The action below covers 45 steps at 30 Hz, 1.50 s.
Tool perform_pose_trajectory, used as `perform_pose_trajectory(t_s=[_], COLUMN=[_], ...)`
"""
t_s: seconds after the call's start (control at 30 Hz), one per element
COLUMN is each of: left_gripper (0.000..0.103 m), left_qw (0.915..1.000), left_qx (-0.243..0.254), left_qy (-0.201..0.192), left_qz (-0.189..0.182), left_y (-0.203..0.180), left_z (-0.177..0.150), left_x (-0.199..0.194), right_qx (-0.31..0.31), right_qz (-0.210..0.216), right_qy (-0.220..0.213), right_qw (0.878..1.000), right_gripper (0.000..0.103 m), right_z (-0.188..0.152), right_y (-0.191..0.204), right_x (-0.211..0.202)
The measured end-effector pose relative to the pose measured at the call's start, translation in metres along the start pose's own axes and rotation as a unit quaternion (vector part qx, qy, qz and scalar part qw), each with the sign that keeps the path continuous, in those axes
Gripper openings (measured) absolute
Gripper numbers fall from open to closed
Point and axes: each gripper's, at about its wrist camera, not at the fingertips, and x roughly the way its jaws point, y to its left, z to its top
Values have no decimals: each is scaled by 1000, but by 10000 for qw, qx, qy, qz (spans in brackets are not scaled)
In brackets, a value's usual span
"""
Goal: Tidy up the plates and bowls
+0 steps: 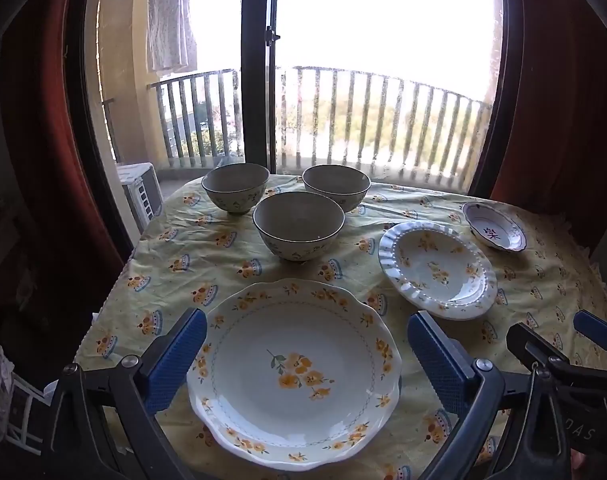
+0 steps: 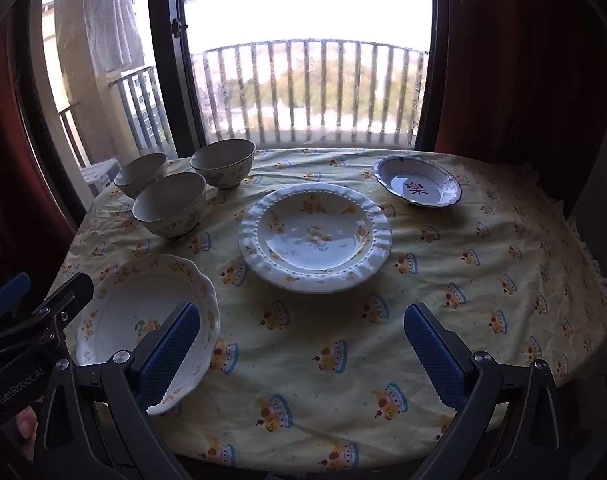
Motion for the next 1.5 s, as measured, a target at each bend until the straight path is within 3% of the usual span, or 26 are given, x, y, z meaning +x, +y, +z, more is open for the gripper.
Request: perform_pose_trajectory(t_s=[0.13, 0.23, 1.5], left_gripper=[100, 100, 99], left_qw=[9995, 9995, 9992], left_qx=[262, 248, 368], left_qy=[-74, -147, 82], left_qz=[147, 115, 154], left_y=[-11, -10, -25], left_z=[3, 2, -6], left_x=[-3, -12, -6], right_qx=[114, -19, 326], right_qz=[-6, -165, -267], right_qy=[71, -102, 168], right_qw=[9999, 9998, 9990], right_gripper=[103, 103, 103], right_z=[3, 1, -7], right_y=[-10, -8, -17], right_x=[-2, -9, -9])
